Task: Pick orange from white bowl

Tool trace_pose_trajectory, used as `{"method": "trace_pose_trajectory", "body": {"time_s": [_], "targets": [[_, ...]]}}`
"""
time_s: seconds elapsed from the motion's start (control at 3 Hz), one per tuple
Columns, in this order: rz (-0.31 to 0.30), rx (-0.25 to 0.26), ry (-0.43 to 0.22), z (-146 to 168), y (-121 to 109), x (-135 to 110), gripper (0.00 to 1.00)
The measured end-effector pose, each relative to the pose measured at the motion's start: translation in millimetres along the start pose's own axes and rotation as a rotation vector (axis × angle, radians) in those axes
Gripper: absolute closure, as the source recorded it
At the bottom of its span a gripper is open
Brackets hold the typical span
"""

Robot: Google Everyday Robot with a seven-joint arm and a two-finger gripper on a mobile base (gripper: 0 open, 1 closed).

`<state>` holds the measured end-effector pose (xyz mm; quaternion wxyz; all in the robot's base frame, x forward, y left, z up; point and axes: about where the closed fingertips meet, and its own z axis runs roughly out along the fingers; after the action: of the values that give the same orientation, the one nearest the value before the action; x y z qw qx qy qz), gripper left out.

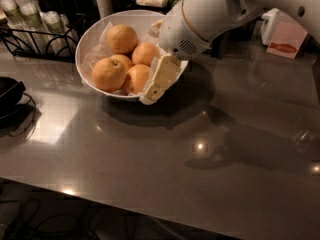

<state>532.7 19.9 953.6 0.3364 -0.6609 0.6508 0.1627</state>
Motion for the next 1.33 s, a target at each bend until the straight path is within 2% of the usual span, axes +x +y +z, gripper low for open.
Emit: {"method": "trace_pose_trajectory", "body": {"time_s": [0.33, 0.67, 1.0, 1.33], "targets": [[0.022, 0.021, -0.040, 13, -13, -1, 0.00], [0.017, 0.035, -0.060, 26, -25, -9, 0.01], [0.002, 0.022, -0.077, 40, -32, -17, 0.19], [0.002, 0.021, -0.077, 40, -32, -17, 0.40]]}}
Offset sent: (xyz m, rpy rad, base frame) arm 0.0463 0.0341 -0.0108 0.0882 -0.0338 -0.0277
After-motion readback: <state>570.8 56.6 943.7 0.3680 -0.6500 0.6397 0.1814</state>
